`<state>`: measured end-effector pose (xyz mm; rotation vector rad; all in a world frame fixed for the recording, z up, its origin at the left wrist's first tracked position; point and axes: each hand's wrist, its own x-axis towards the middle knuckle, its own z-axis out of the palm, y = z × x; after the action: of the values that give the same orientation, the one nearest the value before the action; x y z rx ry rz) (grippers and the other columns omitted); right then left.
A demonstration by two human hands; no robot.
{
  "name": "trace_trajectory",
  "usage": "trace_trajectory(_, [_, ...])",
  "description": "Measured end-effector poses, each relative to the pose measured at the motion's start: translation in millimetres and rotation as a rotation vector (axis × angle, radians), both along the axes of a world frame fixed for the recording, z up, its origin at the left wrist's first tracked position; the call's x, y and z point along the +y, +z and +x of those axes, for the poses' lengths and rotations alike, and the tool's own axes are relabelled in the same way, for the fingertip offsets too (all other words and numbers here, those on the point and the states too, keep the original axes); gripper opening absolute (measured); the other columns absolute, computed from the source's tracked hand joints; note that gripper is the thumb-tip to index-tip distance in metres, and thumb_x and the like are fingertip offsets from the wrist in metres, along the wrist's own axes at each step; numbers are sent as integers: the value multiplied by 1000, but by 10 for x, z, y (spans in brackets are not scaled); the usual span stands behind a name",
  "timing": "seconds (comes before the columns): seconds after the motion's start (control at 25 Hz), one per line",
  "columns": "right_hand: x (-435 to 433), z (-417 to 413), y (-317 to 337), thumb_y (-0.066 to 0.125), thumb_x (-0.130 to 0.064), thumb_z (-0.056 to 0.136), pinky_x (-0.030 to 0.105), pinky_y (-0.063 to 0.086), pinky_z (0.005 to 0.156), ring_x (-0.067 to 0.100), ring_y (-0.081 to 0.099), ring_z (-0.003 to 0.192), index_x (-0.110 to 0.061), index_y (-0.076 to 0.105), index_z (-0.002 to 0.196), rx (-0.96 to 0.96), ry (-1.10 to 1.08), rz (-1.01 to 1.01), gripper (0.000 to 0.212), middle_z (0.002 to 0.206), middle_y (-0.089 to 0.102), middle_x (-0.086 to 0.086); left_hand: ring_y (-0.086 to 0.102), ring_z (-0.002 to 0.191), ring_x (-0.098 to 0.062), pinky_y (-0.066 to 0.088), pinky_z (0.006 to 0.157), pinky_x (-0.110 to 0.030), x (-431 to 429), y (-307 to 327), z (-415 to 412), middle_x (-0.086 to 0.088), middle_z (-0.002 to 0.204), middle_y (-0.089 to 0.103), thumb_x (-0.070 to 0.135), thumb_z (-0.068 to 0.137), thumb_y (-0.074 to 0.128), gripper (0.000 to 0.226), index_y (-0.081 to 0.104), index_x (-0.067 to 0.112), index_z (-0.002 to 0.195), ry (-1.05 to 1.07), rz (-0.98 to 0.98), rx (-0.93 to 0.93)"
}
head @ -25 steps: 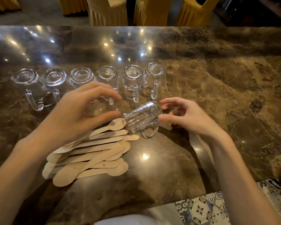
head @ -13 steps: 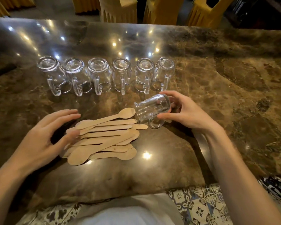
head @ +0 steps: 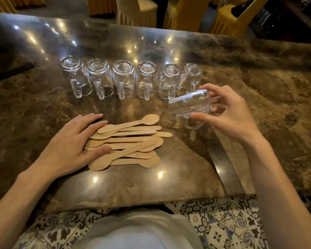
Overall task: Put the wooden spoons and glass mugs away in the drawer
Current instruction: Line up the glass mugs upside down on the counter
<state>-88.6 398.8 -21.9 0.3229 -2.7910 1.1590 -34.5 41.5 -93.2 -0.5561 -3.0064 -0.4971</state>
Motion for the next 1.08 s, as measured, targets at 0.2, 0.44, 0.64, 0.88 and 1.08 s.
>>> trace_trajectory(0.2, [171,-93,548,75,-53,63,24,51,75,6,60,90,-34,57,118,150,-99,110,61,106,63,-12,35,133,-19,21,111,-39,-21,-30,-4,-2,144,43,76,81,26,82,46,19,137,-11,6,23])
trace_trajectory(0.44, [349,-513,713,80,-41,65,23,42,75,10,52,96,-24,55,124,165,-273,314,66,112,61,-4,34,133,-16,21,111,-37,-48,-53,-24,0,144,43,76,81,27,80,45,22,136,-11,18,30])
trace_trajectory(0.64, [286,-857,354,84,-41,61,40,49,87,23,58,108,-18,57,126,-27,-248,444,74,120,64,9,36,132,-17,22,110,-38,-62,-43,-23,1,143,44,75,81,28,79,47,22,136,-7,20,40])
trace_trajectory(0.88, [176,-995,137,83,-41,62,42,45,95,26,57,113,-19,57,127,-61,-238,462,73,122,65,9,39,131,-18,23,109,-39,-60,-45,-34,1,142,45,76,80,28,80,47,21,136,-3,20,37])
trace_trajectory(1.08, [152,-1017,94,83,-43,62,42,46,94,26,57,113,-20,56,128,-74,-247,468,75,123,63,8,38,132,-18,23,110,-38,-67,-49,-32,2,143,45,77,80,28,81,47,22,136,4,17,40])
